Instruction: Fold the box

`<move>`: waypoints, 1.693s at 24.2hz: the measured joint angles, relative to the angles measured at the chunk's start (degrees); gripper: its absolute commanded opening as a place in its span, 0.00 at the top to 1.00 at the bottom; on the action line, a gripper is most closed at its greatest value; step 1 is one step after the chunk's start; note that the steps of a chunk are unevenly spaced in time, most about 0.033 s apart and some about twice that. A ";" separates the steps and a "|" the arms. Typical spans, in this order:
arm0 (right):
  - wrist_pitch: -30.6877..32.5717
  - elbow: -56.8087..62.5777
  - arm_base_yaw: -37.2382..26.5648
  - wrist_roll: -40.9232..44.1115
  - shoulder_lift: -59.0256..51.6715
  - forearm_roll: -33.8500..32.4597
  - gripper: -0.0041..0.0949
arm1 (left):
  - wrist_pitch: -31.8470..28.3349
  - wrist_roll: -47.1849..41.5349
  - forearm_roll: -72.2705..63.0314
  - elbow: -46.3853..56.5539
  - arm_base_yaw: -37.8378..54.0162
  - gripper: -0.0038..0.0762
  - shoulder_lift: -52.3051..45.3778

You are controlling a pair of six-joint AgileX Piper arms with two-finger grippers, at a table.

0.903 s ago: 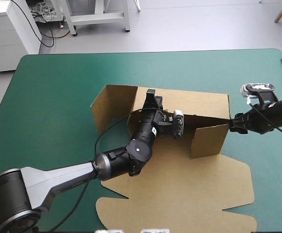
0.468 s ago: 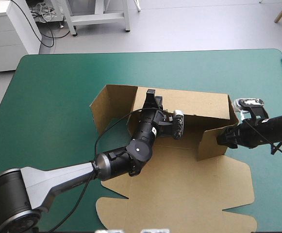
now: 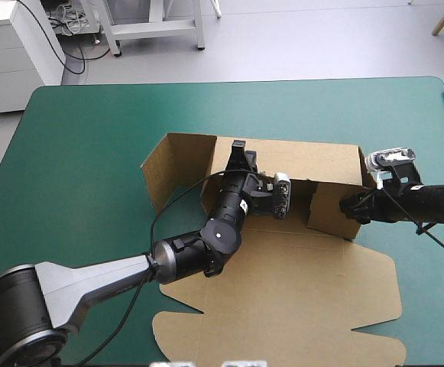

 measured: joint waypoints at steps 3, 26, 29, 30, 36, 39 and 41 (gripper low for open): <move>-1.09 0.14 0.00 -2.88 0.00 1.92 0.64 | 0.00 0.00 0.13 0.00 0.00 0.96 0.00; -18.15 0.18 15.63 13.67 0.18 -11.93 0.96 | 3.64 -2.45 -1.22 0.17 0.57 0.91 0.00; -18.33 0.13 16.11 16.97 0.18 -14.17 0.96 | 3.41 -2.57 -0.89 0.40 0.57 0.71 0.00; -18.33 0.08 16.17 17.28 0.18 -14.47 0.96 | 3.41 -2.57 -0.35 0.49 0.57 0.62 0.00; -18.44 -0.26 16.29 18.34 0.72 -14.82 0.96 | 4.83 -2.57 0.62 0.67 -0.21 0.56 0.69; -18.31 -1.10 16.34 18.55 2.17 -14.82 0.96 | 6.95 -2.57 0.59 0.99 -2.37 0.58 0.69; -17.68 -1.97 16.34 18.71 3.02 -14.87 0.96 | 8.02 -2.57 0.46 1.13 -4.45 0.60 0.55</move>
